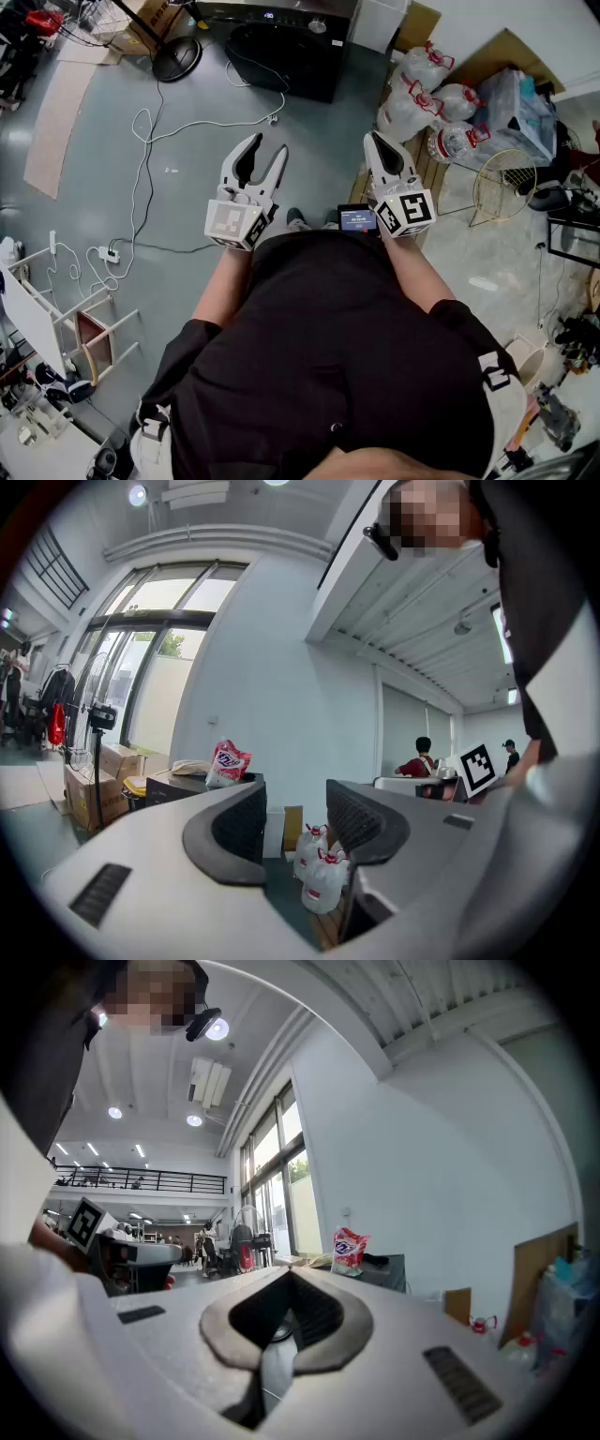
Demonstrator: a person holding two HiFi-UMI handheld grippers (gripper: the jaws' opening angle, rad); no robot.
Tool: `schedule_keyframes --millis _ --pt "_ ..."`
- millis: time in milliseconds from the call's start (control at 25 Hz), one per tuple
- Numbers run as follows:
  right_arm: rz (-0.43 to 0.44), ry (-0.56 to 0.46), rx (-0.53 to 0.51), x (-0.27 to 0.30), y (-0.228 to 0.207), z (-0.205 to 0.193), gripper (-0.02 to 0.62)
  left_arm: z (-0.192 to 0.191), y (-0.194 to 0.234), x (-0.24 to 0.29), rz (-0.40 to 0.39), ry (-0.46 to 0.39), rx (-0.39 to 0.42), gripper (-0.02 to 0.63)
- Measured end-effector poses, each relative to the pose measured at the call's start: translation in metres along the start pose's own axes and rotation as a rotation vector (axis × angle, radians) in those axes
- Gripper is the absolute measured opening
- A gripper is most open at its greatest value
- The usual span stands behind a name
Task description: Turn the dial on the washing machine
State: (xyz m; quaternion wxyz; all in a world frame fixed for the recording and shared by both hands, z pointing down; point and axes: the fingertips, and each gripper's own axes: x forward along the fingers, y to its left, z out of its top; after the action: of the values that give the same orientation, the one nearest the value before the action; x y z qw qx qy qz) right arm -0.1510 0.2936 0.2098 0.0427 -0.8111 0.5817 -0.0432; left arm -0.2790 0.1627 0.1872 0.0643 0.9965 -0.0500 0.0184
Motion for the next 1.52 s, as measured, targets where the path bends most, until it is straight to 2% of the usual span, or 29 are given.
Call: schedule_keyframes --millis 240,440,1040,1240,1400,1520 --pt "-0.008 -0.01 -0.012 -0.002 0.003 0.007 0.003 0.0 -0.001 -0.003 -0.015 0.001 0.013 0.186" --pt "-0.005 -0.039 0.019 -0.005 -0.004 0.009 0.005 -0.002 -0.004 0.004 -0.021 0.006 0.004 0.186" --pt "-0.018 -0.033 0.012 -0.003 -0.026 0.007 0.005 -0.006 -0.011 0.028 -0.039 0.017 0.004 0.186" --pt "-0.018 -0.035 0.02 -0.004 -0.039 0.006 0.003 -0.007 -0.015 0.039 -0.035 0.024 -0.004 0.186" --pt "-0.007 -0.042 0.032 -0.004 -0.05 0.008 0.005 -0.006 -0.021 0.05 -0.038 0.03 0.037 0.186" --pt "-0.002 -0.046 0.03 -0.008 -0.062 0.009 0.005 -0.006 -0.029 0.063 -0.045 0.03 0.024 0.186"
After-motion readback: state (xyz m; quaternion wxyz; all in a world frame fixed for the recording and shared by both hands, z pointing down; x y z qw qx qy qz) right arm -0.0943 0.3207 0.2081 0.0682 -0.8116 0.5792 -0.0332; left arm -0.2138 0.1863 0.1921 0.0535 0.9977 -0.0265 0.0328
